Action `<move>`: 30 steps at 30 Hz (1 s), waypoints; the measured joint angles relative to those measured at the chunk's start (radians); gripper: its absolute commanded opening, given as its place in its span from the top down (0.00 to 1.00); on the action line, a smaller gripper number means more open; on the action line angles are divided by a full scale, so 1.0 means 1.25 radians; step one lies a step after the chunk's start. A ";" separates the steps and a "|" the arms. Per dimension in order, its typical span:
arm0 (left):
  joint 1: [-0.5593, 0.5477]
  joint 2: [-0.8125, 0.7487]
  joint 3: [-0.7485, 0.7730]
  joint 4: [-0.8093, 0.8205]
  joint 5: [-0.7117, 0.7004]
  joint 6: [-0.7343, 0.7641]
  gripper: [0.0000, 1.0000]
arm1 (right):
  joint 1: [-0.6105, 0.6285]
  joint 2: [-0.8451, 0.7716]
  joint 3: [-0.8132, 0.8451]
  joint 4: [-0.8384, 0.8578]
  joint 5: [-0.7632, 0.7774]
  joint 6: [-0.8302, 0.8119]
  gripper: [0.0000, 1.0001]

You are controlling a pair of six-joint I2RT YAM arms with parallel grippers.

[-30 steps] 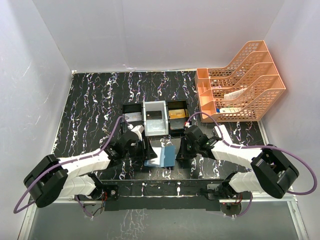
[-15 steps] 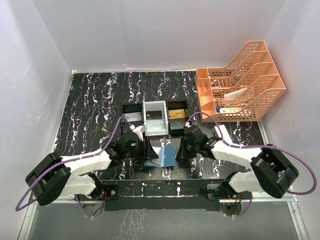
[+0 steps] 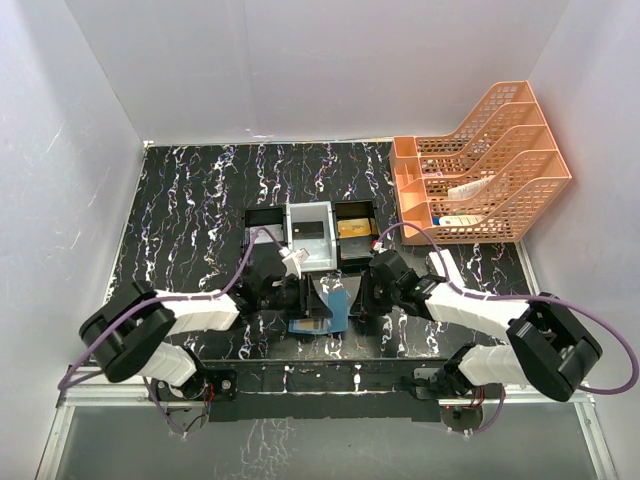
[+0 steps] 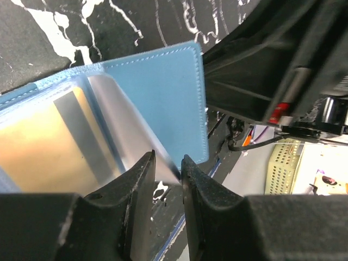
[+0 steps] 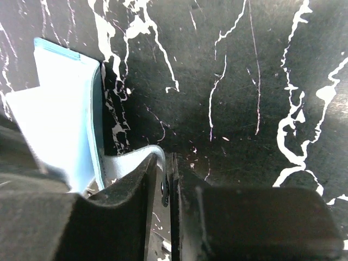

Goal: Take the credit cards out of the card holder

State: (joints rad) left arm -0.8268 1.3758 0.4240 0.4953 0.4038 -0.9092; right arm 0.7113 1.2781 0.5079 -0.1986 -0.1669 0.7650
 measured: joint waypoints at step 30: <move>-0.097 0.134 0.101 -0.032 0.024 0.121 0.64 | 0.000 -0.048 0.126 -0.052 -0.018 0.042 0.80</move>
State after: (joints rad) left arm -0.9478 1.5436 0.5503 0.4549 0.4335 -0.7586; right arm 0.7113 1.2179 0.6655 -0.2630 -0.1898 0.8169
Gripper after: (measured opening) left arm 0.333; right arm 0.203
